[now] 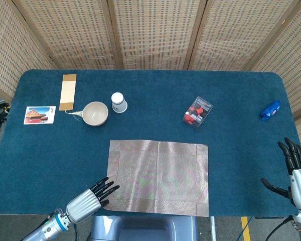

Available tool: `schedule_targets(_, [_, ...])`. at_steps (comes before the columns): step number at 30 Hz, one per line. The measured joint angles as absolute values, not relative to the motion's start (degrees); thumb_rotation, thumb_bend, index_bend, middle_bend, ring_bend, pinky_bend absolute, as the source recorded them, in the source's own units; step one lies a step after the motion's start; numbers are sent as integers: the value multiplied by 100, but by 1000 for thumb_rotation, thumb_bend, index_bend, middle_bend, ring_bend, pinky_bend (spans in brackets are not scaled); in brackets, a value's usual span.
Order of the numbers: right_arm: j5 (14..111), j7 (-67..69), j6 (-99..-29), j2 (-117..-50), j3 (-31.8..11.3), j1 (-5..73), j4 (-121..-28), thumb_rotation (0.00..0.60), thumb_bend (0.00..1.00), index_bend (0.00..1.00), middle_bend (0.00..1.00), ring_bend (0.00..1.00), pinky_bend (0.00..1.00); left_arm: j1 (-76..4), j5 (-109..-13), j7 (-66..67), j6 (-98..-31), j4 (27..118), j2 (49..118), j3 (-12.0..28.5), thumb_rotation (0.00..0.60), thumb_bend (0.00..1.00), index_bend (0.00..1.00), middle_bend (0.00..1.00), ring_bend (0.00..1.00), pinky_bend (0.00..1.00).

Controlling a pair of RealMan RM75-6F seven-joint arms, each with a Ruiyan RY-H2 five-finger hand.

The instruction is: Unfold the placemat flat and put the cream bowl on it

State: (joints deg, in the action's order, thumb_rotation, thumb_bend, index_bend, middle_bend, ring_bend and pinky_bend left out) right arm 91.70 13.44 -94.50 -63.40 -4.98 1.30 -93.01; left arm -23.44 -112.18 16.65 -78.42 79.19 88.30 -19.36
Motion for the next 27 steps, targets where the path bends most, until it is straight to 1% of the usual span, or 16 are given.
schedule_targets(2, [9170, 1337, -9448, -6343, -497, 131, -9300, 600, 158, 55, 0, 0, 0, -2338, -11315, 1602, -7863, 7895, 8834, -1952, 600, 499, 522, 0, 0, 0])
schedule_targets(5, [9180, 1316, -9452, -6348, -492, 131, -9298, 600, 158, 55, 0, 0, 0, -2327, -11384, 1519, -7883, 7854, 8803, -1958, 600, 445, 392, 0, 0, 0])
schedule_targets(7, [9179, 1313, -9451, -6349, -492, 131, -9298, 600, 158, 55, 0, 0, 0, -2325, -11391, 1438, -7887, 7856, 8766, -1957, 600, 332, 257, 0, 0, 0])
schedule_targets(10, [9167, 1310, -9448, -6349, -497, 132, -9299, 600, 158, 55, 0, 0, 0, -2322, -11416, 1250, -7949, 7860, 8699, -1957, 600, 238, 139, 0, 0, 0])
schedule_targets(13, [9173, 1301, -9450, -6349, -494, 131, -9301, 600, 158, 55, 0, 0, 0, -2308, -11470, 1017, -8111, 7846, 8613, -1951, 600, 195, 94, 0, 0, 0])
schedule_targets(15, [9179, 1284, -9450, -6352, -490, 131, -9304, 600, 158, 55, 0, 0, 0, -2292, -11499, 859, -8220, 7843, 8560, -1949, 600, 187, 84, 0, 0, 0])
schedule_targets(21, [9194, 1235, -9440, -6361, -475, 133, -9317, 600, 158, 55, 0, 0, 0, -2223, -11516, 492, -8534, 7922, 8310, -1881, 600, 182, 59, 0, 0, 0])
schedule_targets(27, [9212, 1182, -9432, -6364, -461, 135, -9336, 600, 158, 55, 0, 0, 0, -2179, -11128, 512, -8504, 8276, 8014, -1643, 600, 184, 0, 0, 0, 0])
